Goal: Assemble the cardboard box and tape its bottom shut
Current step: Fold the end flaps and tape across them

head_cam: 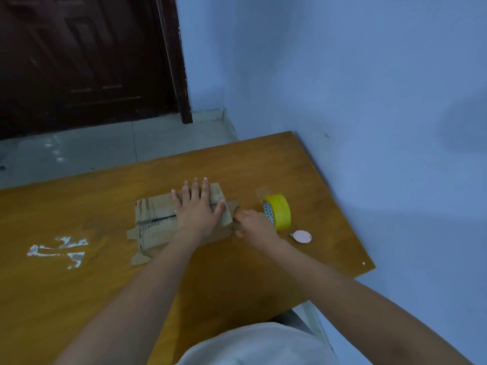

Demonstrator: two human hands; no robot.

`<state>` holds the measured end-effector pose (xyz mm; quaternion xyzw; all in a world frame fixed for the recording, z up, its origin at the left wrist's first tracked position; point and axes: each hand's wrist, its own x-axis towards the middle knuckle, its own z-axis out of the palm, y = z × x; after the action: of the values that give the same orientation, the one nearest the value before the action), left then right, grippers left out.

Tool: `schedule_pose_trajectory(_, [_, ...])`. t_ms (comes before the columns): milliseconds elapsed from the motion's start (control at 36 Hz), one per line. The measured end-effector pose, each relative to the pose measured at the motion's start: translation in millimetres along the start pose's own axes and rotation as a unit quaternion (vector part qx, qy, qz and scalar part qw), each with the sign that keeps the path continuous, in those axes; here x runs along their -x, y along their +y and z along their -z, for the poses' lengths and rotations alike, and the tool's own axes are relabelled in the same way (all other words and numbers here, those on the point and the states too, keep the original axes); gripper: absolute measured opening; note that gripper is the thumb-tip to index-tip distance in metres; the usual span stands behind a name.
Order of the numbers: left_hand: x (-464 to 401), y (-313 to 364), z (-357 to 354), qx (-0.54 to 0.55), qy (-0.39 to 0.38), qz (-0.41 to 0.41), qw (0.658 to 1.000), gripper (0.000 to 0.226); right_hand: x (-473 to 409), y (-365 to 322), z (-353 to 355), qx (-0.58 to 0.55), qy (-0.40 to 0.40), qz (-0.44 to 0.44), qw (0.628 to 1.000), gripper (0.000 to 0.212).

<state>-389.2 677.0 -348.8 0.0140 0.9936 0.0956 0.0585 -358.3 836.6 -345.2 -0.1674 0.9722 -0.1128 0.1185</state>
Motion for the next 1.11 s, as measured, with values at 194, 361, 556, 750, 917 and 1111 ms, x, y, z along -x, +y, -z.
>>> schedule_pose_trajectory(194, [-1, 0, -1, 0.008, 0.003, -0.003, 1.000, 0.076, -8, -5, 5, 0.116, 0.001, 0.048, 0.992, 0.017])
schedule_pose_trajectory(361, [-1, -1, -1, 0.009, 0.001, -0.003, 1.000, 0.076, -5, -4, 22, 0.187, 0.007, 0.121, 0.975, 0.020])
schedule_pose_trajectory(556, [-1, -2, -1, 0.006, 0.002, -0.009, 1.000, 0.076, -11, 3, 29, 0.253, 0.016, 0.176, 0.951, 0.019])
schedule_pose_trajectory(750, [-1, -2, -1, 0.006, 0.005, -0.012, 1.000, 0.076, -22, 4, 39, 0.273, 0.018, 0.218, 0.937, 0.029])
schedule_pose_trajectory(917, [-2, -3, -3, 0.012, 0.009, -0.015, 1.000, 0.077, -40, 9, 40, 0.272, -0.112, 0.212, 0.932, 0.034])
schedule_pose_trajectory(1111, [-3, -3, -6, 0.008, 0.011, -0.012, 1.000, 0.080, -63, 11, 45, 0.319, -0.138, 0.239, 0.907, 0.034])
